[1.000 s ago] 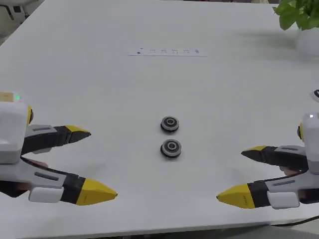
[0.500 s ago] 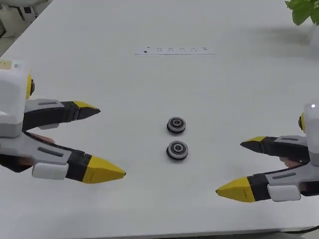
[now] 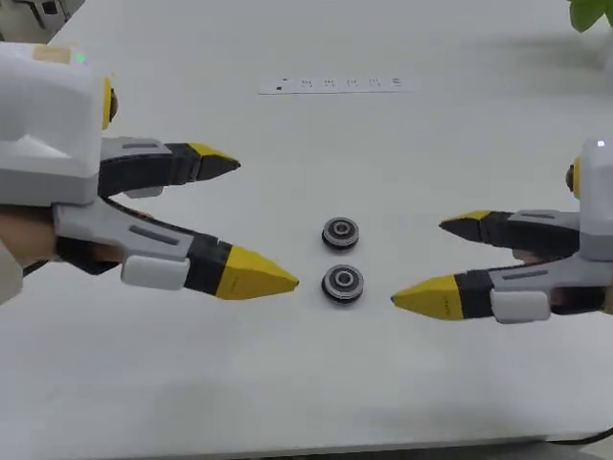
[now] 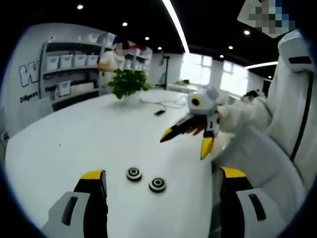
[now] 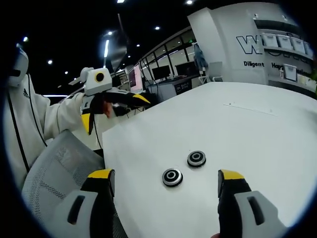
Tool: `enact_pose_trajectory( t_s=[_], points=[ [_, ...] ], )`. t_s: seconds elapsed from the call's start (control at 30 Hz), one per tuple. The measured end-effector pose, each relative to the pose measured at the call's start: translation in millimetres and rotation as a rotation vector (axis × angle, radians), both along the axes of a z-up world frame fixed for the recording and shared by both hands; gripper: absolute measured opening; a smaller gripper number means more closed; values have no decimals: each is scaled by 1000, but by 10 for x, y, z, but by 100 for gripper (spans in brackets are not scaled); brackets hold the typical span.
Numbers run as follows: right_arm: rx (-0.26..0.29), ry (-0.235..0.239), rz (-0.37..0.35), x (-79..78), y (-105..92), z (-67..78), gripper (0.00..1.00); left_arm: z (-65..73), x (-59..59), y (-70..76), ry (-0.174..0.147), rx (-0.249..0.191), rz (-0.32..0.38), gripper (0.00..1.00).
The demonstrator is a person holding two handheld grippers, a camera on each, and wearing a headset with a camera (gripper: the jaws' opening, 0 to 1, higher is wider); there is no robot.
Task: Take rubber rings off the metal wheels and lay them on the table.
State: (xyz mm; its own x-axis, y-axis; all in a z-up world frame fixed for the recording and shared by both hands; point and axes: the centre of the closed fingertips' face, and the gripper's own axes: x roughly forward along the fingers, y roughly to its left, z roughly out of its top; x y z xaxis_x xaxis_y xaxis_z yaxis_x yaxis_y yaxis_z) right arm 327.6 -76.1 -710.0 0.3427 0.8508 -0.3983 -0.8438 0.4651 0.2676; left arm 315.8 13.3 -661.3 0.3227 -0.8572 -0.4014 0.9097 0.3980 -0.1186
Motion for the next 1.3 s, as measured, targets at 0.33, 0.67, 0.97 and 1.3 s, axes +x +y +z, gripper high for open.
enact_pose_trajectory(
  t_s=[0.33, 0.67, 0.97, 1.3],
  points=[
    [-13, -50, 32, 218, 99, 170, 80, 13, 187, -123, -18, -3, -34, 94],
    [-29, -75, 69, 529, 432, 196, 76, -183, 364, -255, -35, 13, -51, 85],
    [-8, -94, 114, 363, 443, 0, 72, -465, 297, -363, -27, -42, -76, 75],
    [-42, -4, 171, 125, 364, -364, 57, -771, 232, -401, -5, 1, -73, 65]
  ],
)
